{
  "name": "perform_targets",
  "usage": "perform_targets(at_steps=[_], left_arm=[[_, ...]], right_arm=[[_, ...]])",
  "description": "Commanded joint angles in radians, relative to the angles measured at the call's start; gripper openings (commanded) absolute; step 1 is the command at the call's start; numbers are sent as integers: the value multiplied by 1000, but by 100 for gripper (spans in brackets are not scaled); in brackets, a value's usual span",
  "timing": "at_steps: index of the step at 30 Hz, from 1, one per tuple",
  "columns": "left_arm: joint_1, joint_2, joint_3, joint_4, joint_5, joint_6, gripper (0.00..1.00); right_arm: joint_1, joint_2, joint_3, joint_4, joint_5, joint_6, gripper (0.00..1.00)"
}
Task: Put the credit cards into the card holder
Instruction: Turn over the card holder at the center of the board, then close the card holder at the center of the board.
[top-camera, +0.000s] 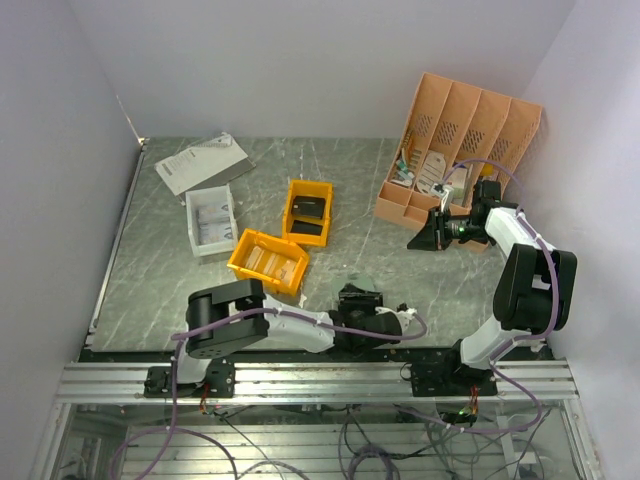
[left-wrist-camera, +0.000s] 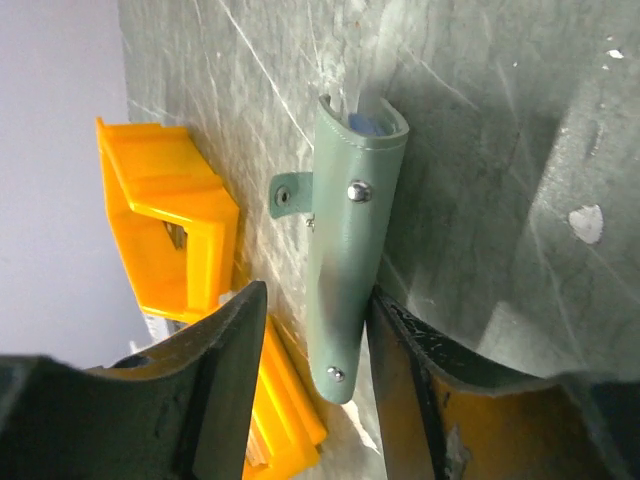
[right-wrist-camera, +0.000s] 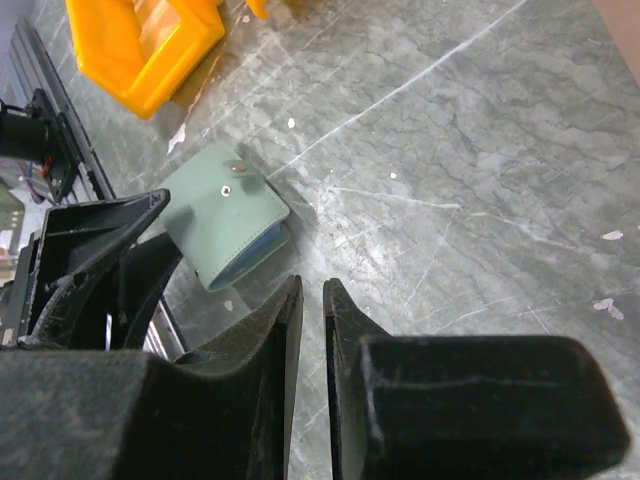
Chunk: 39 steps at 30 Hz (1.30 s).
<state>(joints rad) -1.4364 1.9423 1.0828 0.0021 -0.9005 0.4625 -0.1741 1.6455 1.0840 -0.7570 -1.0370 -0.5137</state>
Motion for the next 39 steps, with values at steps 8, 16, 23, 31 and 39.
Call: perform_targets(at_steps=[8,16,23,31,39], left_arm=[[-22,-304,-108,12,158,-419,58],[-18,-626,-362,279,233,-760,65],[127,-754,-519,418,425,-1099,56],[293,-731,-638,529,666,-1348,33],[312,-577,-600,507,681,-1407,13]], right_arm=[[-7,-52,3,-63,-83,-112,16],[33,-171,-11,-46,-175,-256,29],[160,-283,-131,228,-238,-360,100],[475,-155,-135,106,-64,-851,66],[533,-63,-151,167,114,-839,40]])
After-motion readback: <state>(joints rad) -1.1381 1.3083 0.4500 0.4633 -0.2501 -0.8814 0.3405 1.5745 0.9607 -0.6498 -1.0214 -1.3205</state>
